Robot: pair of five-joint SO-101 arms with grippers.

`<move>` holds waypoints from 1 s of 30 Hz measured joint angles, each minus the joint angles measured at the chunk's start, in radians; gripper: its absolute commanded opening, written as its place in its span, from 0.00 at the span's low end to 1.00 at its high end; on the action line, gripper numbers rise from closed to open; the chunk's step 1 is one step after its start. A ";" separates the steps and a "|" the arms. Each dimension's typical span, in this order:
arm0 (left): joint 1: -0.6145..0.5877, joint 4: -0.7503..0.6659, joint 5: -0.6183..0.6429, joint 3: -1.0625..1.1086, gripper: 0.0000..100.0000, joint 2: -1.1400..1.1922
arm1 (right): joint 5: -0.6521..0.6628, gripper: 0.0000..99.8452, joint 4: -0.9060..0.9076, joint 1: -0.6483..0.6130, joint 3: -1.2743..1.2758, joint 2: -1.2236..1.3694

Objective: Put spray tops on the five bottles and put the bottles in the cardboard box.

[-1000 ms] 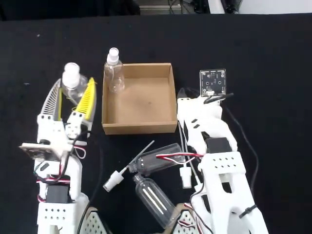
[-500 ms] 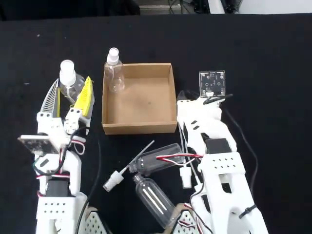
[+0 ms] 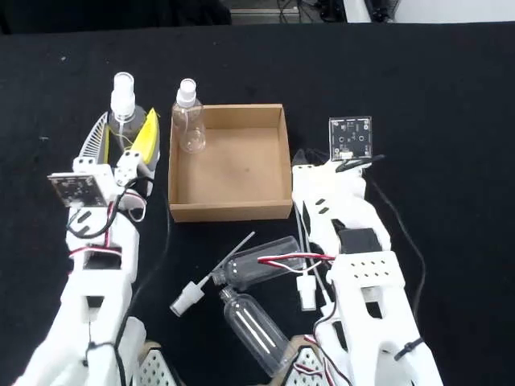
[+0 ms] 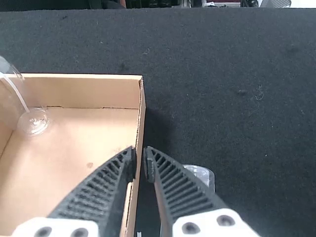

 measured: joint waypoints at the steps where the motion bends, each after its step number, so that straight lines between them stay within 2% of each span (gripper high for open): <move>1: 0.000 -0.032 0.000 -0.002 0.03 0.046 | 0.000 0.01 0.000 0.000 0.000 0.000; 9: -0.017 -0.230 0.000 -0.025 0.03 0.293 | 0.000 0.01 0.000 0.000 0.000 0.000; 17: -0.015 -0.244 0.035 -0.026 0.03 0.308 | 0.000 0.01 0.000 0.000 0.000 0.000; 22: 0.044 -0.244 0.083 -0.026 0.03 0.315 | 0.000 0.01 0.000 0.000 0.000 0.000; 30: 0.086 -0.244 0.084 -0.092 0.03 0.422 | 0.000 0.01 0.000 0.000 0.000 0.000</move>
